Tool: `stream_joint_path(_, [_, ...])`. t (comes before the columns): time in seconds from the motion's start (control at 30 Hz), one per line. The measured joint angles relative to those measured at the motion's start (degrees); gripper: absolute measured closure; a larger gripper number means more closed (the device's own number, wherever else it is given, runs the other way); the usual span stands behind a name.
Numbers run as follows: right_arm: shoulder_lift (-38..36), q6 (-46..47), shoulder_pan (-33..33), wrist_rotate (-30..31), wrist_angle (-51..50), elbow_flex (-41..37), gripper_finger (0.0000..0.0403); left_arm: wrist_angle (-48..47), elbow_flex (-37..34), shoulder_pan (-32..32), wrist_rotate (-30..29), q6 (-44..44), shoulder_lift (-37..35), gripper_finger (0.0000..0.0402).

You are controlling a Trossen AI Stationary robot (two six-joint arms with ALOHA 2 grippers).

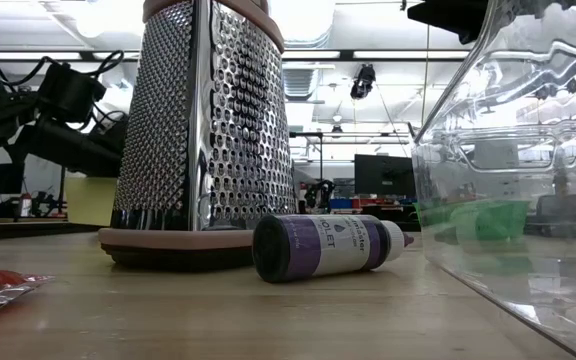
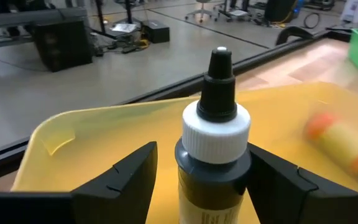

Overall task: Pick & Place Food Item
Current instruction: Put the left black food coloring into the yellow bin

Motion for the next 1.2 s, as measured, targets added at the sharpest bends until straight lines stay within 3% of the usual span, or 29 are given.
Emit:
stream_joint_path(0.17, [0.0, 0.04, -0.01, -0.02, -0.14, 0.0, 0.0149, -0.03, 0.0, 0.0, -0.2, -0.83, -0.22, 0.0172])
stream_joint_path(0.33, [0.0, 0.04, 0.0, -0.02, -0.32, 0.0, 0.0149, 0.26, 0.0, 0.04, -8.37, -1.73, -0.85, 0.0172])
stream_joint_path(1.03, [0.0, 0.5, 0.0, -0.07, -0.32, 0.0, 0.0149, -0.98, 0.11, 0.0, -6.8, -1.92, -1.84, 0.0206])
stream_joint_path(1.2, [0.0, 0.5, -0.01, -0.09, -0.32, -0.04, 0.0149, -0.43, 0.11, 0.0, -6.99, -1.87, -1.81, 0.0195])
